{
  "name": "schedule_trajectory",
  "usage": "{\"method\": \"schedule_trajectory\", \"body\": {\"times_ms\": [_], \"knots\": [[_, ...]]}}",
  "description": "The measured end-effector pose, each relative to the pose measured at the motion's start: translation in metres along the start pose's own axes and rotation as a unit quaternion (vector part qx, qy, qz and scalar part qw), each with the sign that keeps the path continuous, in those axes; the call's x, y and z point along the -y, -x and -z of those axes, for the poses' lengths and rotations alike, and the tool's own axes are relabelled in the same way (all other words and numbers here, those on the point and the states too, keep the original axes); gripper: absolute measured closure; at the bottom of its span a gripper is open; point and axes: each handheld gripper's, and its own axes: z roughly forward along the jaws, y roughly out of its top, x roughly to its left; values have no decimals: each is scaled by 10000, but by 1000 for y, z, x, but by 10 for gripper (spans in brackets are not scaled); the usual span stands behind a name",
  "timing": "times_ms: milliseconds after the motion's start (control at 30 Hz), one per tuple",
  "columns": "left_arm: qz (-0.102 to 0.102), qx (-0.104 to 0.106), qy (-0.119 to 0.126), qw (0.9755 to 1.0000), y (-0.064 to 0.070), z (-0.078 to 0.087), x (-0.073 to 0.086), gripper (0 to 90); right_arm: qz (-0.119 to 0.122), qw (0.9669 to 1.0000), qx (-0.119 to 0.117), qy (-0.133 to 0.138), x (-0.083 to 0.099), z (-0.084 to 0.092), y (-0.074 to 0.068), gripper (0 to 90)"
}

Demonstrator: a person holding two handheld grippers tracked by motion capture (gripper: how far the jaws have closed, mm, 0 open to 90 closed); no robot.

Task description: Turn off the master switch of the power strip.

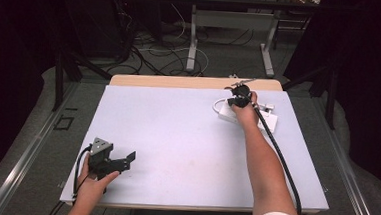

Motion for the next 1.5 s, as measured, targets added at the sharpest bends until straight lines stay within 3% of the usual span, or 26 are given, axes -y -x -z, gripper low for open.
{"method": "schedule_trajectory", "body": {"times_ms": [67, 167, 533, 833, 1167, 1500], "knots": [[23, 4, 19, 10000, 0, 1, 0, 57, 30, 10000, 60, -18, 0, 2, 1, 866], [30, -13, -19, 10000, 0, 1, 2, 57, -120, 9999, 87, 31, -1, 4, 0, 851], [12, -13, 15, 10000, 1, 3, 1, 58, 79, 9999, 105, 68, -6, 17, -3, 792], [13, -1, -27, 10000, 1, 1, 2, 58, 26, 9999, 107, 20, -9, 26, -1, 746], [16, -3, -25, 10000, 1, -1, 2, 58, 183, 9998, 90, -32, -12, 37, -5, 692], [-32, 27, -88, 10000, 2, -4, 1, 58, 339, 9991, -180, -151, -12, 47, -13, 589]]}}
